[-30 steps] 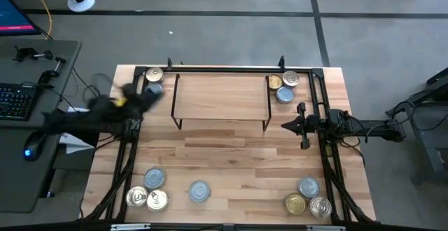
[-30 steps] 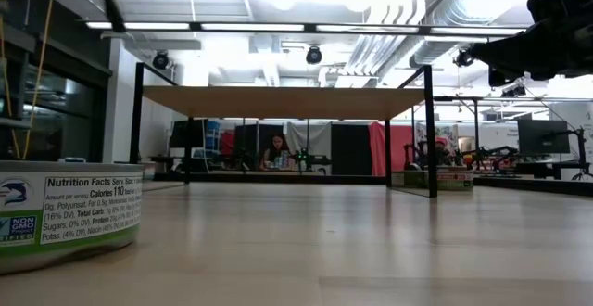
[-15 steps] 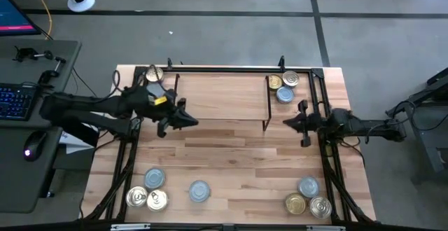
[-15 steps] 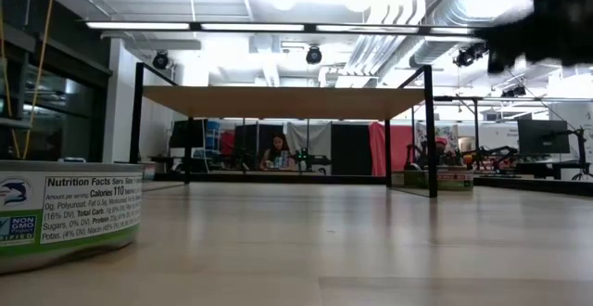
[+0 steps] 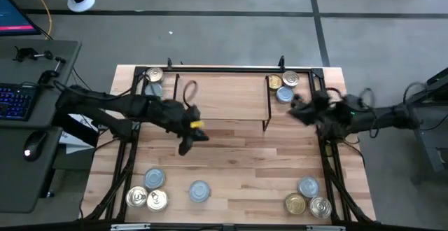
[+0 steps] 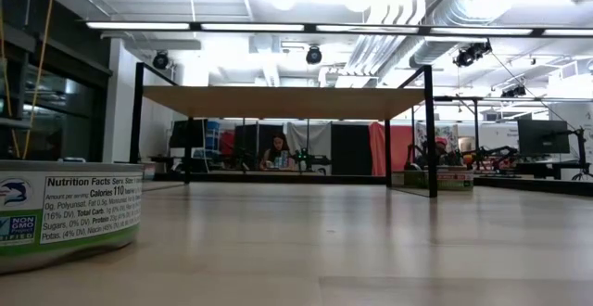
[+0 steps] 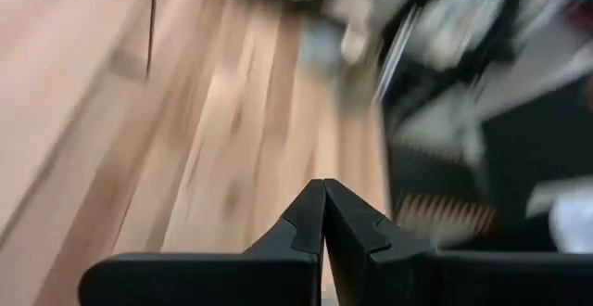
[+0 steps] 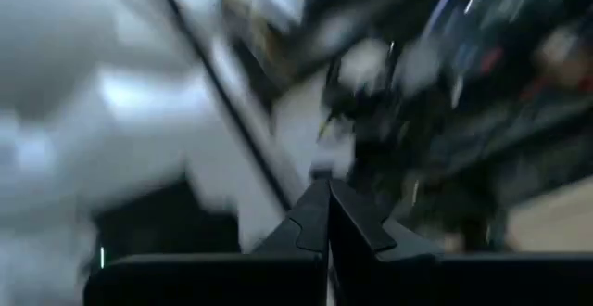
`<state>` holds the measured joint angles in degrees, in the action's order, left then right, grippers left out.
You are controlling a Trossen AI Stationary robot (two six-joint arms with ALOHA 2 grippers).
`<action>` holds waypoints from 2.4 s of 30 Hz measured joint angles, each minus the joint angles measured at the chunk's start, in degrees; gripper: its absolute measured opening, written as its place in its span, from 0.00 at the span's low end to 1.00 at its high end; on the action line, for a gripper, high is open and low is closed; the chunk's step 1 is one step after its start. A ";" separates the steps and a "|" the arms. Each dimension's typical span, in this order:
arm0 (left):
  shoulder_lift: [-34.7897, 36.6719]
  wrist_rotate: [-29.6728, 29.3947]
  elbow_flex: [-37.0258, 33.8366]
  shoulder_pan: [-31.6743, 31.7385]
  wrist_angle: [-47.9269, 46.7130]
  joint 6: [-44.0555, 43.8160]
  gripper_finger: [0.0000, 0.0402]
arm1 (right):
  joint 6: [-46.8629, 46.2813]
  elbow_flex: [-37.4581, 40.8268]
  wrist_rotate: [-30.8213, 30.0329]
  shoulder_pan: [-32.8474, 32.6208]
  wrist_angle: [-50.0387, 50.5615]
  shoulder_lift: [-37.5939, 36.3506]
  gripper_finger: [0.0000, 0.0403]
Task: Stack canned seafood by type on shelf
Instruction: Put the green white tuna can on the shelf
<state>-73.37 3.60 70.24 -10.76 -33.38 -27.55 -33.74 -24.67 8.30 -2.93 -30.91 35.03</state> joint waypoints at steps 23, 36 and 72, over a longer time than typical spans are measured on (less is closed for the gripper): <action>-8.22 -2.74 -27.87 -27.98 25.33 11.38 0.00 | -16.53 -43.34 -0.26 -20.30 56.52 54.23 0.00; -17.87 -4.33 -27.16 -27.50 33.92 28.20 0.00 | -22.49 -44.03 -4.95 -25.73 48.35 66.71 0.00; -34.24 -18.61 -4.91 -14.34 27.64 27.06 0.00 | -1.28 -43.84 -15.11 -24.81 65.54 69.10 0.00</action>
<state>-107.62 -15.01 65.33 -25.11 -5.74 -0.49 -35.01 -68.51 -6.81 -27.74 34.62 104.13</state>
